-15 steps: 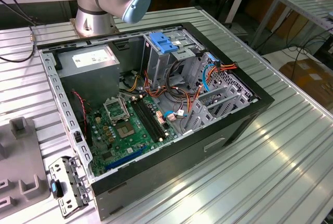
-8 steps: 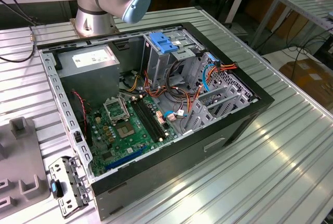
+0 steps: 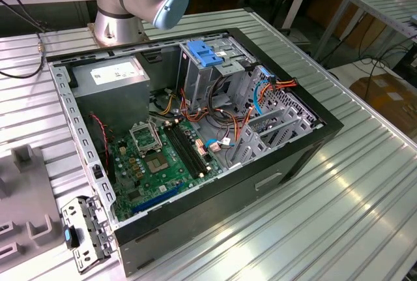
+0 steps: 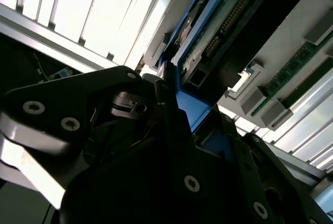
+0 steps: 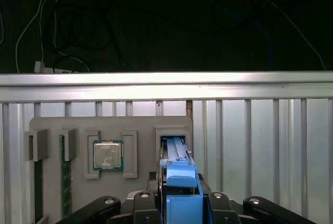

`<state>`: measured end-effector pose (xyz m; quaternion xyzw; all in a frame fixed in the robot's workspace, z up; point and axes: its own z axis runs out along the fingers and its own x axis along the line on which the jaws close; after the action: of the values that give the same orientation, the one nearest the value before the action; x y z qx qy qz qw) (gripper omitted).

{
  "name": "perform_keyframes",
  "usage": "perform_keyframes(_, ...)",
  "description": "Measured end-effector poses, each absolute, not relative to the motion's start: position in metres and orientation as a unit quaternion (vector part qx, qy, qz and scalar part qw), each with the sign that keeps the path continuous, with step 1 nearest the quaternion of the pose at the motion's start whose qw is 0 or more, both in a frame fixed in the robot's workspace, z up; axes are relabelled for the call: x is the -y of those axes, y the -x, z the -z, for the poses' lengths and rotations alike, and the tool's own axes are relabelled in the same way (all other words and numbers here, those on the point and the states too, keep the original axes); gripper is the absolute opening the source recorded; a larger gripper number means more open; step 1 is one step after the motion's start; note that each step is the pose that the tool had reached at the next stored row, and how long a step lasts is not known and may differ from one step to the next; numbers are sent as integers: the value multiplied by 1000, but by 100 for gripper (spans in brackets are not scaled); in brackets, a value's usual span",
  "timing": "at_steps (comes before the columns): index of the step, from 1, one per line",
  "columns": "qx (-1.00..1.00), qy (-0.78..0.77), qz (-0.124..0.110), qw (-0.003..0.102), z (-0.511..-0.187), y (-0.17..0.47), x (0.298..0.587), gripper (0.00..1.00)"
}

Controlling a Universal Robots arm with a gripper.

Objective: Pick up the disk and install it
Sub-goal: 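Pick up the disk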

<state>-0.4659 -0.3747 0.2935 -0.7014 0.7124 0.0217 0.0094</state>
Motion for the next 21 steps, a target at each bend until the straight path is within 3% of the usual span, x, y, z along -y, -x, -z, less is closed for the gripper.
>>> perform_keyframes(21, -721, 692, -22, 10, -293, 466, 374, 37)
